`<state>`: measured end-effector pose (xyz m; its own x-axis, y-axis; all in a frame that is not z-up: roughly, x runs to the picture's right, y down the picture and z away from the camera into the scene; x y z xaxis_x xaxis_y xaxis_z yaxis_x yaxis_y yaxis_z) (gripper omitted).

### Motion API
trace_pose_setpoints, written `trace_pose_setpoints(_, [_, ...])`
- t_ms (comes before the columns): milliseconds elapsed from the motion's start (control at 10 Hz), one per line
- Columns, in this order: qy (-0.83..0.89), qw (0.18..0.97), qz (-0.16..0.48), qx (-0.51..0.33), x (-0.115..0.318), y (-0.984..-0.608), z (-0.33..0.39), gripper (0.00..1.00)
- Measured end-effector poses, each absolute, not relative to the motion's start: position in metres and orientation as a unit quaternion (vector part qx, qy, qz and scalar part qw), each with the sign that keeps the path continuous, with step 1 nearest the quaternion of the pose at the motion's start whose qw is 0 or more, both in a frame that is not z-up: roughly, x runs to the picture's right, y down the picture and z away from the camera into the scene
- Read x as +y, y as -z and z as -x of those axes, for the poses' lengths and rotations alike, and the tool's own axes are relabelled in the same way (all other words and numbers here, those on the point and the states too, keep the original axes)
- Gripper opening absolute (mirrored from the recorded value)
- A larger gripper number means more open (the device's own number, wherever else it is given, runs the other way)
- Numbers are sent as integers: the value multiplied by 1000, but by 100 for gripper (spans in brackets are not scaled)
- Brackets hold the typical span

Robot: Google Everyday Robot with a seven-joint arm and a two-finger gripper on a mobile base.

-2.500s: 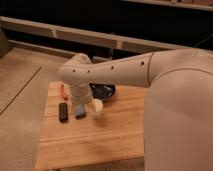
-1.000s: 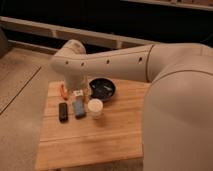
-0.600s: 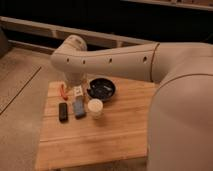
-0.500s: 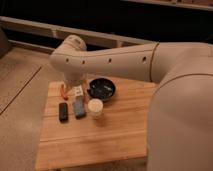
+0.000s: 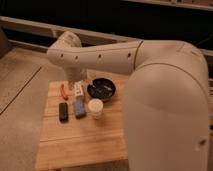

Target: Move the arm in a circular motion

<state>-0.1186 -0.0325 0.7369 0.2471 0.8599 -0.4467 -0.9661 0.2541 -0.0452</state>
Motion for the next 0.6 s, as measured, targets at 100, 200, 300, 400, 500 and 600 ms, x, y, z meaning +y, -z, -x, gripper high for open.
trace_pose_setpoints(100, [-593,772,159,166,-53,-754,112,65])
trace_pose_setpoints(200, [-595,771,161,158,-62,-760,111,65])
trace_pose_setpoints(300, [-600,771,166,133,-81,-771,109,65])
trace_pose_setpoints(400, [-606,771,172,95,-103,-778,110,65])
trace_pose_setpoints(500, [-609,770,172,79,-113,-781,108,65])
trace_pose_setpoints(600, [-610,770,173,75,-116,-782,108,65])
